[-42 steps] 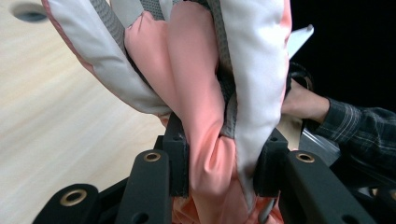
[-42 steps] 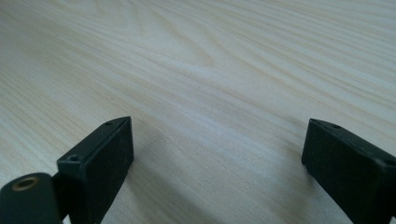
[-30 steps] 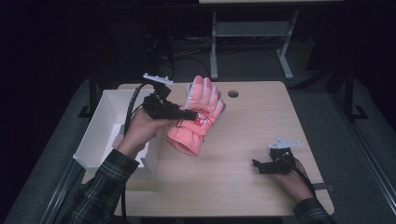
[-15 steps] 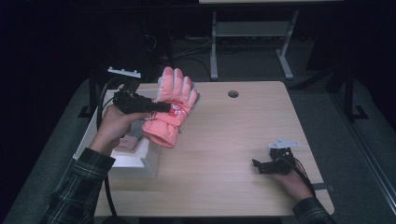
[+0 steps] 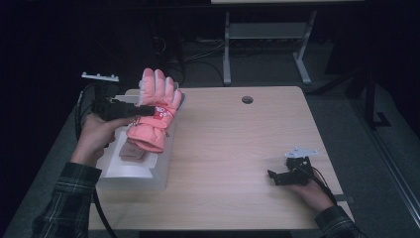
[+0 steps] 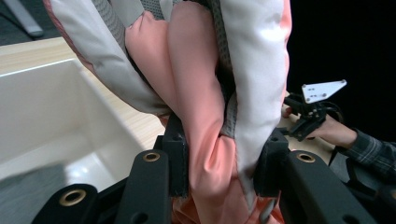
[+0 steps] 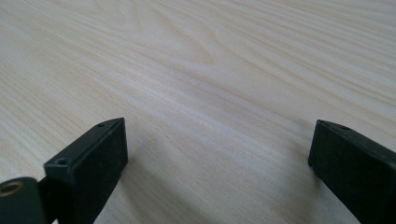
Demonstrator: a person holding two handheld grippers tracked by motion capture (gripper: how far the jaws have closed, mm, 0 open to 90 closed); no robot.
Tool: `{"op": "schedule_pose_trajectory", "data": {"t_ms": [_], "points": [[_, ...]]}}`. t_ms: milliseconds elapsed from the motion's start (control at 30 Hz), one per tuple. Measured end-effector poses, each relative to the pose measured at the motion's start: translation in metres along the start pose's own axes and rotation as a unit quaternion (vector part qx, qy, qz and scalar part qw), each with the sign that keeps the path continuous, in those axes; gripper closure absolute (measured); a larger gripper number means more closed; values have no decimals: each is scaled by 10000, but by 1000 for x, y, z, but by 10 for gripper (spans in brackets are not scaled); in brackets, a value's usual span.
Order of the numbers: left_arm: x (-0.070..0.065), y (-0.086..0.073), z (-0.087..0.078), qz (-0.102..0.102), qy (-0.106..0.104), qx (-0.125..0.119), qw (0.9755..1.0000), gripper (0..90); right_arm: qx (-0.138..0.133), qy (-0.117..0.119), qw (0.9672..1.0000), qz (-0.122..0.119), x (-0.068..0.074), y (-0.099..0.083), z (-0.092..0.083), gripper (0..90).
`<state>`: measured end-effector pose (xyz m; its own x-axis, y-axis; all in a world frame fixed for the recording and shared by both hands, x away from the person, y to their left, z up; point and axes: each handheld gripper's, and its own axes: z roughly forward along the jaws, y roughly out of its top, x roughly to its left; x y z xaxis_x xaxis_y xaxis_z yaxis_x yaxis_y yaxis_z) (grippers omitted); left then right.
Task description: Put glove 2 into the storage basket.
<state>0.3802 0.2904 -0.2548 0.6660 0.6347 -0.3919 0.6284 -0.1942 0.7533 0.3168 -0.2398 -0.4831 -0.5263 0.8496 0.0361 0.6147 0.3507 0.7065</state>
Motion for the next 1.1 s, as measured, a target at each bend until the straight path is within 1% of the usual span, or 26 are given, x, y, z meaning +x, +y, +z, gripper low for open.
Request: {"op": "schedule_pose_trajectory", "data": {"t_ms": [100,133,233,333,467,533,567,700,800,867,1000,1100], "points": [[10,-7,-8,-131,138,-30,9998,638,6,8,10000,-9,0,0,0,35],[14,-9,-11,-157,159,-16,9997,637,10,11,10000,-18,0,0,0,34],[28,-16,-16,-324,224,-25,9992,638,13,19,10000,-21,0,0,0,32],[40,-24,-21,-464,328,4,9984,637,12,20,10000,-23,0,0,0,32],[54,-34,-22,-656,432,23,9969,637,9,24,10000,-46,-1,0,0,31],[60,-40,-21,-722,546,69,9959,637,9,24,10000,-53,-1,0,0,30],[63,-42,-20,-758,565,69,9955,636,6,23,10000,-54,-1,0,0,30],[76,-52,-11,-896,636,224,9937,635,7,24,10000,-55,-1,0,0,30],[85,-62,3,-984,625,414,9923,634,10,24,10000,-55,-1,0,0,30],[89,-66,11,-1028,620,476,9916,633,10,23,10000,-55,-1,0,0,30],[94,-72,28,-1017,731,701,9896,631,0,14,10000,-71,-1,0,0,30],[97,-77,42,-1048,693,845,9885,629,-10,15,10000,-87,-1,0,0,30]]}}
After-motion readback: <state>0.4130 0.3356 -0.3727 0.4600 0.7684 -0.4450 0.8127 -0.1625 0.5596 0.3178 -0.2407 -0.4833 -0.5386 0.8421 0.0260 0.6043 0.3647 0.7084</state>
